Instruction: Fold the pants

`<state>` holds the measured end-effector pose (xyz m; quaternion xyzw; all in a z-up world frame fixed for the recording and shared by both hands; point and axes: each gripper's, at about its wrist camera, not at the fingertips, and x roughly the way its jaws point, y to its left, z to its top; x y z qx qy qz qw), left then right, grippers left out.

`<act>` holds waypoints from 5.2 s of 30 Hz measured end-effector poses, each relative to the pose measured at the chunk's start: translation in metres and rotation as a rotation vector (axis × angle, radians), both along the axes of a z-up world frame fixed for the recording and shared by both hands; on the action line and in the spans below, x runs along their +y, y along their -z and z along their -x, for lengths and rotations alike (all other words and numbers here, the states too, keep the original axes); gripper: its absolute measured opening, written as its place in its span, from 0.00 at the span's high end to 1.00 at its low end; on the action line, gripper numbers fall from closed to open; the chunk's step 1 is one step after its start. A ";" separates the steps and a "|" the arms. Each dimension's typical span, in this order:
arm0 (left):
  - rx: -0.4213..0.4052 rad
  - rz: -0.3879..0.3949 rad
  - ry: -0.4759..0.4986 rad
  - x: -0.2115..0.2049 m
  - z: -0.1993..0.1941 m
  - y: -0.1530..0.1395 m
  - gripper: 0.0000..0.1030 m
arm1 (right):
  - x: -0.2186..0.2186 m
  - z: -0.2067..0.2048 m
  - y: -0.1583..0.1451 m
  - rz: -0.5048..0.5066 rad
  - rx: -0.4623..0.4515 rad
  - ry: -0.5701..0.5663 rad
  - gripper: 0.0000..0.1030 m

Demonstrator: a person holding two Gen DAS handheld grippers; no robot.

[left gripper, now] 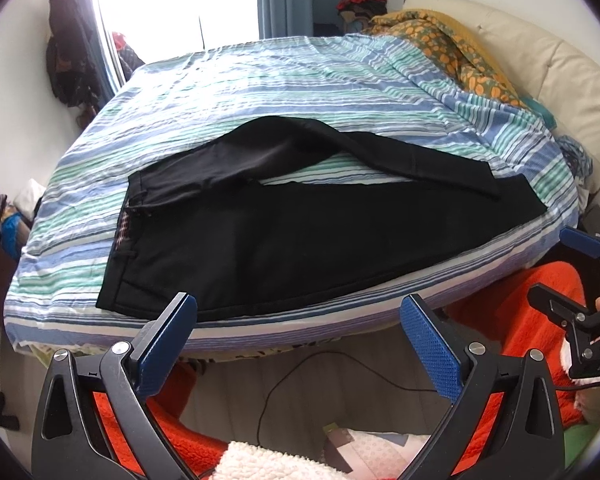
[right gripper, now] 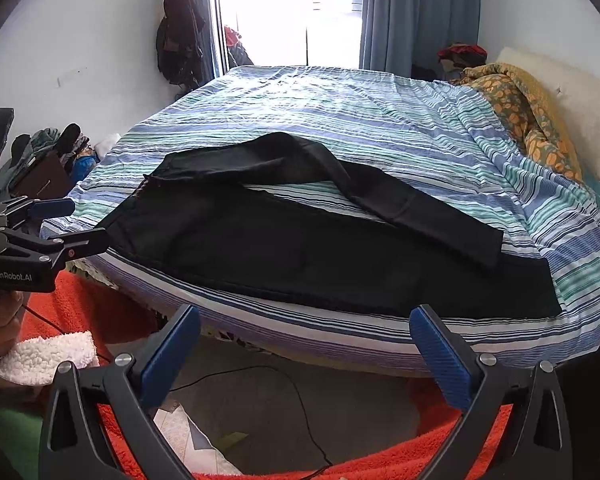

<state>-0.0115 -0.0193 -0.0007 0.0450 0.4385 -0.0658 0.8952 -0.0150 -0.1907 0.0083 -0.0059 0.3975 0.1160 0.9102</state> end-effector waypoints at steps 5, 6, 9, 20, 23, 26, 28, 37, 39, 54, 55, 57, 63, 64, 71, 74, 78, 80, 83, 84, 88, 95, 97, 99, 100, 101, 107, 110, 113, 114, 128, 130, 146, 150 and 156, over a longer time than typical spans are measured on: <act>-0.009 -0.006 0.008 -0.001 0.001 -0.001 0.01 | -0.001 -0.001 0.001 -0.003 0.005 -0.004 0.00; -0.010 -0.005 0.007 -0.001 0.001 -0.001 0.01 | -0.001 -0.001 0.001 -0.004 0.005 -0.005 0.00; -0.009 -0.003 0.006 0.001 0.000 0.000 0.01 | 0.000 -0.001 0.002 -0.010 0.013 -0.007 0.00; 0.005 -0.033 0.025 -0.005 -0.003 0.005 0.01 | 0.006 -0.006 0.007 -0.036 0.028 -0.043 0.00; 0.000 -0.034 0.021 -0.005 -0.001 0.005 0.01 | 0.008 -0.006 0.009 -0.034 0.028 -0.056 0.00; -0.001 -0.032 0.013 -0.003 -0.001 0.004 0.01 | 0.010 -0.006 0.009 -0.033 0.027 -0.067 0.00; -0.006 -0.028 0.013 -0.002 0.000 0.003 0.01 | 0.009 -0.006 0.010 -0.039 0.027 -0.068 0.00; -0.010 -0.013 0.034 -0.003 -0.004 0.002 0.01 | 0.007 -0.003 0.008 -0.052 0.016 -0.063 0.00; -0.006 -0.016 0.043 -0.007 -0.007 0.002 0.01 | 0.006 -0.004 0.009 -0.066 0.021 -0.064 0.00; 0.072 -0.054 0.030 -0.024 -0.036 0.020 0.01 | -0.177 -0.184 0.134 0.393 0.133 -0.089 0.38; 0.083 -0.058 0.024 -0.025 -0.038 0.022 0.01 | -0.182 -0.193 0.148 0.417 0.153 -0.115 0.38; 0.108 -0.064 0.015 -0.027 -0.044 0.027 0.01 | -0.191 -0.212 0.167 0.445 0.167 -0.120 0.41; 0.148 -0.078 -0.007 -0.028 -0.058 0.036 0.01 | -0.197 -0.251 0.148 0.441 0.186 -0.168 0.95; 0.156 -0.078 -0.012 -0.028 -0.059 0.038 0.01 | -0.203 -0.260 0.120 0.386 0.158 -0.151 0.95; 0.189 -0.047 0.013 -0.039 -0.073 0.041 0.01 | -0.307 -0.432 -0.038 0.212 0.051 0.223 0.68; 0.168 -0.058 0.014 -0.042 -0.070 0.038 0.01 | -0.331 -0.454 -0.040 0.208 0.020 0.342 0.38; 0.209 -0.032 -0.025 -0.032 -0.076 0.050 0.01 | -0.343 -0.437 0.022 0.056 0.100 0.361 0.38; 0.240 -0.021 -0.034 -0.032 -0.082 0.055 0.01 | -0.346 -0.421 0.063 -0.017 0.170 0.371 0.40; 0.252 -0.037 -0.029 -0.027 -0.092 0.063 0.01 | -0.348 -0.403 0.107 -0.149 0.228 0.389 0.48; 0.242 -0.043 -0.036 -0.022 -0.100 0.063 0.01 | -0.347 -0.397 0.118 -0.205 0.240 0.400 0.48; 0.117 -0.027 -0.135 0.018 -0.162 0.062 0.01 | -0.302 -0.356 0.133 -0.360 0.188 0.344 0.48; -0.022 -0.168 -0.386 0.083 -0.319 0.133 0.01 | -0.188 -0.254 0.143 -0.341 0.084 0.205 0.47; 0.186 -0.256 -0.437 0.105 -0.339 0.197 0.02 | -0.170 -0.231 0.150 -0.304 0.068 0.204 0.47; 0.114 -0.172 -0.436 0.117 -0.323 0.193 0.02 | -0.164 -0.217 0.160 -0.269 0.069 0.218 0.46; 0.104 -0.184 -0.449 0.118 -0.318 0.183 0.02 | -0.163 -0.212 0.166 -0.244 0.068 0.229 0.46; 0.098 -0.188 -0.449 0.116 -0.315 0.171 0.03 | -0.164 -0.210 0.169 -0.220 0.062 0.241 0.46; -0.037 -0.085 -0.281 0.056 -0.325 0.118 0.01 | -0.175 -0.221 0.176 -0.236 0.030 0.281 0.46; 0.040 -0.105 -0.198 0.018 -0.350 0.149 0.01 | -0.170 -0.223 0.174 -0.250 0.016 0.263 0.46; 0.196 -0.235 -0.178 -0.011 -0.360 0.201 0.02 | -0.163 -0.219 0.170 -0.231 0.002 0.221 0.46; 0.154 -0.234 -0.186 -0.017 -0.353 0.196 0.02 | -0.162 -0.217 0.169 -0.223 -0.003 0.210 0.46; 0.207 -0.161 -0.101 -0.107 -0.411 0.197 0.02 | -0.182 -0.227 0.186 -0.297 0.047 0.201 0.43; 0.152 -0.140 -0.111 -0.097 -0.393 0.175 0.02 | -0.188 -0.226 0.187 -0.302 0.042 0.217 0.43; 0.134 -0.011 -0.441 0.049 -0.216 0.178 0.01 | -0.150 -0.214 0.174 -0.237 0.040 0.157 0.37; 0.119 -0.040 -0.402 0.052 -0.207 0.186 0.00 | -0.122 -0.207 0.175 -0.363 0.158 -0.031 0.38; 0.140 -0.037 -0.394 0.056 -0.200 0.189 0.00 | -0.273 -0.209 0.194 -0.363 0.318 0.273 0.52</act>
